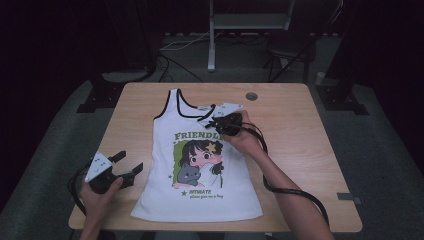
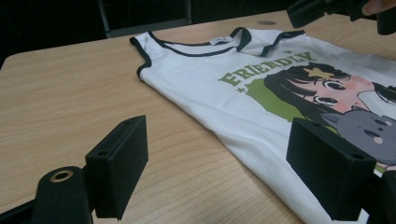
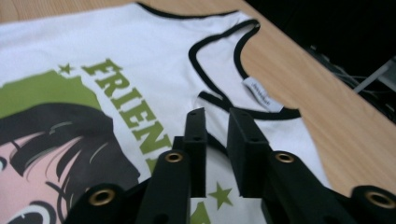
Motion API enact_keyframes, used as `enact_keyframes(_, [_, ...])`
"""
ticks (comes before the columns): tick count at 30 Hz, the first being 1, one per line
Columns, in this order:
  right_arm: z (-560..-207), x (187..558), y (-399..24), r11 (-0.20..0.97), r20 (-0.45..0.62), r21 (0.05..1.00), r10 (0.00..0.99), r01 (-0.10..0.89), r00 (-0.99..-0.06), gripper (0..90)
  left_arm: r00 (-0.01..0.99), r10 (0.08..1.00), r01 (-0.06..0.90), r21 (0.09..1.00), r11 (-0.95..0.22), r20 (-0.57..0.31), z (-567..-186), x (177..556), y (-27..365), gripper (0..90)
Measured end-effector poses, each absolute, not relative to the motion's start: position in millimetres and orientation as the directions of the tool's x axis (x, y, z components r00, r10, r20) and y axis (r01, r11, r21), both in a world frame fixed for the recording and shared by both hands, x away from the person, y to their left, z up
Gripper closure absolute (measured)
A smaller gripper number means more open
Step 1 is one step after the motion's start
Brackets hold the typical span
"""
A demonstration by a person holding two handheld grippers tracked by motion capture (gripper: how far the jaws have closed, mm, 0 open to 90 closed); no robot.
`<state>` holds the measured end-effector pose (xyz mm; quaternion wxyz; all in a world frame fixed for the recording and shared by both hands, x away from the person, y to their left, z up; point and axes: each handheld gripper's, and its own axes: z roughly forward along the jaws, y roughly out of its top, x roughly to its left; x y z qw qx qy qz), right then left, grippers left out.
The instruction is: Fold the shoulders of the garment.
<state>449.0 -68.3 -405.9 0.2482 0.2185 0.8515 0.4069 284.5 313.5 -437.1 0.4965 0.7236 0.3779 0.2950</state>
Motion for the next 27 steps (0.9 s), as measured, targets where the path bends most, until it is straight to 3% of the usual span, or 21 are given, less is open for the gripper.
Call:
enact_keyframes(9, [-424, 462, -59, 0.571, -0.209, 0.786, 0.606, 0.237, -0.768, 50.5, 0.539, 0.841, 0.255, 0.941, -0.223, 0.053, -437, 285, 313, 20.7])
enact_keyframes(15, [-433, 477, -46, 0.559, -0.160, 0.778, 0.618, 0.287, -0.770, 48.4, 0.540, 0.840, 0.250, 0.942, -0.224, 0.056, -437, 284, 314, 20.7])
enact_keyframes(22, [-442, 487, -39, 0.549, -0.128, 0.772, 0.628, 0.321, -0.767, 57.3, 0.541, 0.839, 0.250, 0.942, -0.225, 0.057, -437, 284, 313, 20.8])
enact_keyframes(27, [-441, 491, -39, 0.528, -0.080, 0.772, 0.633, 0.354, -0.770, 73.4, 0.541, 0.839, 0.254, 0.941, -0.224, 0.053, -437, 285, 313, 20.7])
